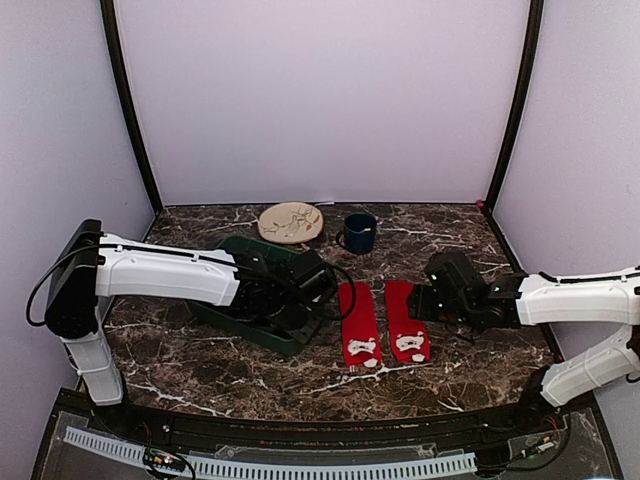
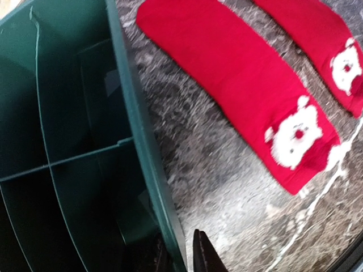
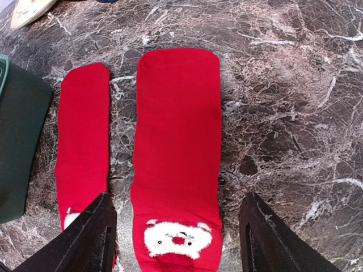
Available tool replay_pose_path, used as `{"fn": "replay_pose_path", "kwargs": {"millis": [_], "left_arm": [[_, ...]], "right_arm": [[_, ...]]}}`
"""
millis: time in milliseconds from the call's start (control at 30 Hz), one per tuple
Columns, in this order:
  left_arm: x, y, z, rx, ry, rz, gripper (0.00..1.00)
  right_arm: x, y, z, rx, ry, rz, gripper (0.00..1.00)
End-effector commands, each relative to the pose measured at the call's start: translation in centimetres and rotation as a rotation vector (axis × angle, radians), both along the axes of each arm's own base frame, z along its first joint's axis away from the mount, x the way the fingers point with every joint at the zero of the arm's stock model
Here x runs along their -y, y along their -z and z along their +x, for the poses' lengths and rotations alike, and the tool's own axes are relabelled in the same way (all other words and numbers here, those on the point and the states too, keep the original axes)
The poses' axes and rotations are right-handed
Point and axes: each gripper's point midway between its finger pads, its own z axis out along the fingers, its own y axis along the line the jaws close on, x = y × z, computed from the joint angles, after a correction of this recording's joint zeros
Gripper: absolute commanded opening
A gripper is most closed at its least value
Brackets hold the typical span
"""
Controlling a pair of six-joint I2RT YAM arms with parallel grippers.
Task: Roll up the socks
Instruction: Move the storage box to the corner of the board.
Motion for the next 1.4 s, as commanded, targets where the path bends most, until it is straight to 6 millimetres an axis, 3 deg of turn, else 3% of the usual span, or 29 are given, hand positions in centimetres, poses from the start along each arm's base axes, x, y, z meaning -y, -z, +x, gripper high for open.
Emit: {"fn": "replay_pose_path", "kwargs": {"millis": [0, 267, 467, 933, 1200, 1367], "left_arm": [[-6.7, 3.4, -2.4, -0.084, -0.024, 0.258, 0.16], [-10.9, 2.9, -2.1, -0.046, -0.089, 0.389, 0.11], [-13.6, 1.5, -0.4, -0.032, -0.168, 0.363, 0.08], [-14.4, -0.2, 5.7, 0.109, -0.046, 0.351, 0.0], [-17.0, -2.3, 7.3, 0.106, -0.051, 0.293, 0.0], [-17.1, -2.5, 6.9, 0.078, 0.0, 0.235, 0.0]], "right_arm": [[-1.0, -0.8, 0.7, 0.035, -0.017, 0.016, 0.69], [-1.4, -0.9, 1.0, 0.053, -0.033, 0.02, 0.69], [-2.1, -0.3, 1.1, 0.054, -0.067, 0.024, 0.69], [-4.1, 0.7, 2.0, 0.053, -0.175, -0.04, 0.72], [-4.7, 0.7, 2.1, 0.054, -0.211, -0.051, 0.74], [-4.7, 1.0, 2.1, 0.046, -0.223, -0.061, 0.74]]}}
